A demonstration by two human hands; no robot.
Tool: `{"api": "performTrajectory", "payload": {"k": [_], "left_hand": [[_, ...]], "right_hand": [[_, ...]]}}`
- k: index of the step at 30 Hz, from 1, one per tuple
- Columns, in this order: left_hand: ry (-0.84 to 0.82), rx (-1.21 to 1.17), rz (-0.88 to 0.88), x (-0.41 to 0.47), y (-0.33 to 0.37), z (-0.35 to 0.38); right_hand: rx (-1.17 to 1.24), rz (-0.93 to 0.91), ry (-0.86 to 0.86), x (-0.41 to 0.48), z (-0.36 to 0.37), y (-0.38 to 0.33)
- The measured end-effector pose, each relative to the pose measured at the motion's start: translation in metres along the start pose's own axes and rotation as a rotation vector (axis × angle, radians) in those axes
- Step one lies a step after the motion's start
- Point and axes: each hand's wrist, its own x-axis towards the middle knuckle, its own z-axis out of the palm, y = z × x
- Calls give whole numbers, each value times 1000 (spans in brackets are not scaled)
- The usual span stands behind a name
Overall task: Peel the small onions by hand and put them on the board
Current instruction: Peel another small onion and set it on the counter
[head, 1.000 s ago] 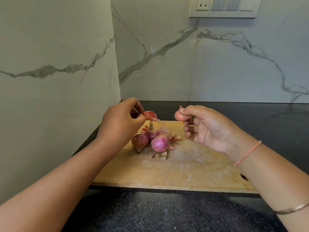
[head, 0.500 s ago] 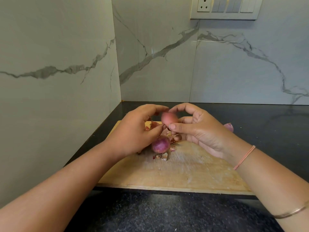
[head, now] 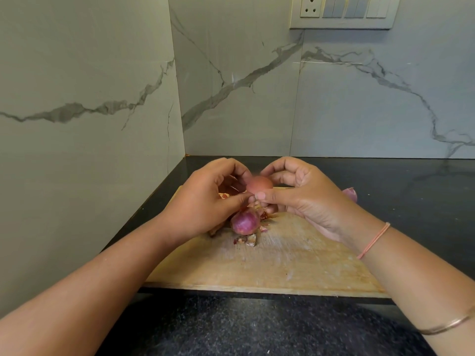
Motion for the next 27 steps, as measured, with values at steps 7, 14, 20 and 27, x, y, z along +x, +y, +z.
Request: {"api": "performTrajectory", "payload": {"k": [7, 14, 20, 27], "left_hand": [[23, 115, 22, 1, -4, 1], [8, 208, -40, -1, -5, 0], [190, 104, -6, 0, -1, 2], [215, -224, -116, 1, 3, 4]], "right_hand": [[112, -6, -28, -1, -2, -3], [199, -20, 11, 1, -4, -1], [-23, -107, 45, 0, 4, 3], [-79, -138, 75, 0, 11, 3]]}}
